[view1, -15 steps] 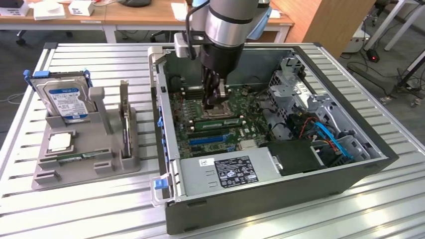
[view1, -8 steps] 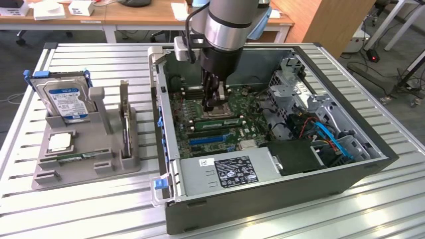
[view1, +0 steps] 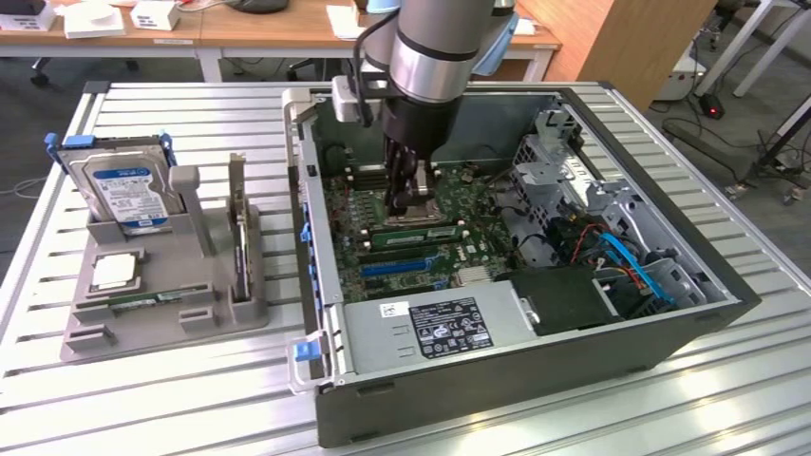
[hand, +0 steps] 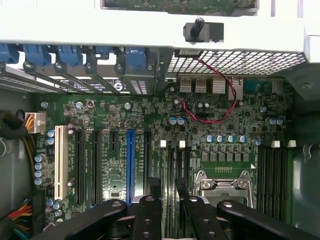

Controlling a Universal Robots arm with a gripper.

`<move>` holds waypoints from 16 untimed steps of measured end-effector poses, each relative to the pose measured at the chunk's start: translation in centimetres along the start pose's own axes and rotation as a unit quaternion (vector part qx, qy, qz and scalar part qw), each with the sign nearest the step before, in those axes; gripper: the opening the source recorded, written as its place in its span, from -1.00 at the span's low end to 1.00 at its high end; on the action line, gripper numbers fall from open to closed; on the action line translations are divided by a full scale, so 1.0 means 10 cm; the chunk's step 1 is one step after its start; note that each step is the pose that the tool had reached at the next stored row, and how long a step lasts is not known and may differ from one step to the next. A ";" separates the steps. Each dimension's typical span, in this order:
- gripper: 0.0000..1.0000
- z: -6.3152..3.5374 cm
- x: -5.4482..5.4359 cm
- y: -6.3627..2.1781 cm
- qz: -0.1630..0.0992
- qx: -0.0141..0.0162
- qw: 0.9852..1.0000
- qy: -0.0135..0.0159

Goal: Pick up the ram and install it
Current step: 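Insert the ram into the slot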

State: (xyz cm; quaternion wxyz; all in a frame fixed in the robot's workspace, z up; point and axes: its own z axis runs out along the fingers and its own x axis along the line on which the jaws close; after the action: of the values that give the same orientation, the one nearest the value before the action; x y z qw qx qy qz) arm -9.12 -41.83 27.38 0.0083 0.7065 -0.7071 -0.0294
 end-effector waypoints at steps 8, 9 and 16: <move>-0.52 0.051 0.00 -0.002 0.000 0.000 1.000 0.000; -0.52 0.051 0.00 -0.002 0.000 0.000 1.000 0.000; -0.52 0.059 0.00 0.067 0.000 0.000 1.000 0.000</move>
State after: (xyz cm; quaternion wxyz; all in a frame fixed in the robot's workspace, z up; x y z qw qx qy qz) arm -9.82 -41.80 26.83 0.0083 0.7065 -0.7071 -0.0295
